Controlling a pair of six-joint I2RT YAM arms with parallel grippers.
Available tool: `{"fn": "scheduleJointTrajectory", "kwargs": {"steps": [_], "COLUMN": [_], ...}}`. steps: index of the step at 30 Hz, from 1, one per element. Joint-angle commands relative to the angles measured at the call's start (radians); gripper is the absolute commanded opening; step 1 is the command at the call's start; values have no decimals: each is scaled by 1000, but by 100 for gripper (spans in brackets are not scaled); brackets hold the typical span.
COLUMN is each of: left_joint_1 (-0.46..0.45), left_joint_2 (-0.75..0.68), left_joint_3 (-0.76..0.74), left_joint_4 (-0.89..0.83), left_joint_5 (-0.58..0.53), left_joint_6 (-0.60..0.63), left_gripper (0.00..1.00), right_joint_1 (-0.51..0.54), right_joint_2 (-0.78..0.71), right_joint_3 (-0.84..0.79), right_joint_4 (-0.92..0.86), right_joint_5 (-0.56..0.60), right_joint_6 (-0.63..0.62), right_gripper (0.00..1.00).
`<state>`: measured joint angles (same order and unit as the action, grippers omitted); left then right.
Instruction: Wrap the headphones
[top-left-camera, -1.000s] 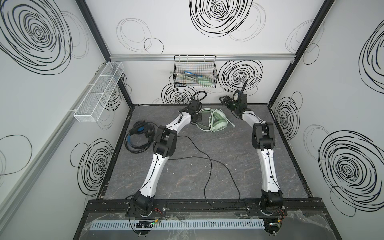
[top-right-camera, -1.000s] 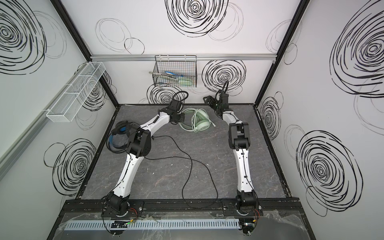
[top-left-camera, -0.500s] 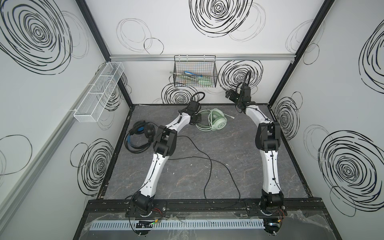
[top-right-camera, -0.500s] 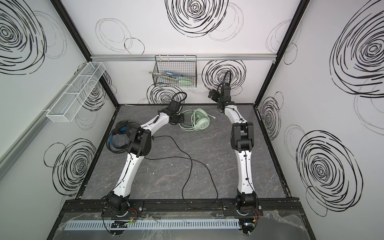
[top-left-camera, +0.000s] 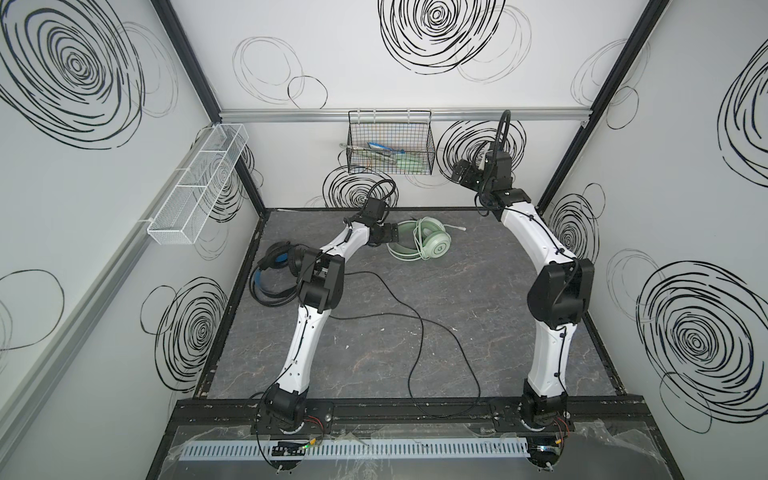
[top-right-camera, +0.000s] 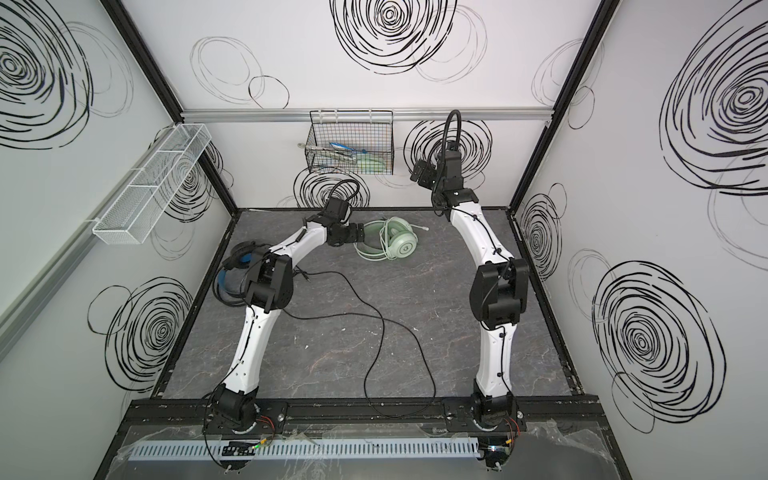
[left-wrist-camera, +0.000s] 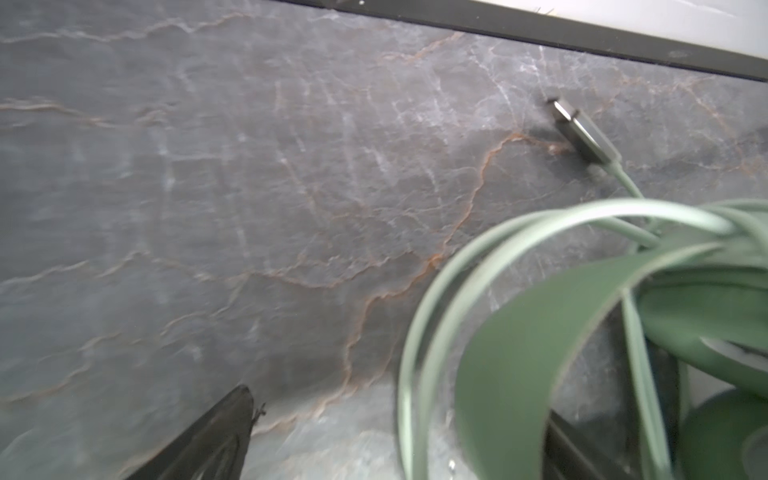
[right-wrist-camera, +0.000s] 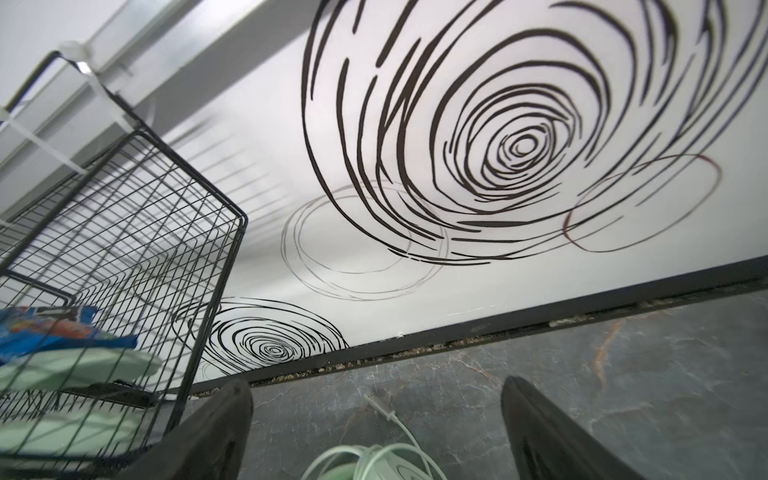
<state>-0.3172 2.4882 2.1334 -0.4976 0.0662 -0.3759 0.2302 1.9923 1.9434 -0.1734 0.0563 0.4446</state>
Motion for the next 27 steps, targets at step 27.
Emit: {"fn": "scheduleJointTrajectory", "kwargs": {"steps": [27], "left_joint_1": [69], "left_joint_2": [-1208], "left_joint_3": [-960], "left_joint_4": [-233], "left_joint_5": [75], "left_joint_6": [54], "left_gripper": [96], "right_joint_1": [547], "right_joint_2": [-816], "right_joint_3": [-765], "right_joint_4": [-147], "right_joint_5": [75], "right_joint_6": [-196], "right_gripper": [97]}}
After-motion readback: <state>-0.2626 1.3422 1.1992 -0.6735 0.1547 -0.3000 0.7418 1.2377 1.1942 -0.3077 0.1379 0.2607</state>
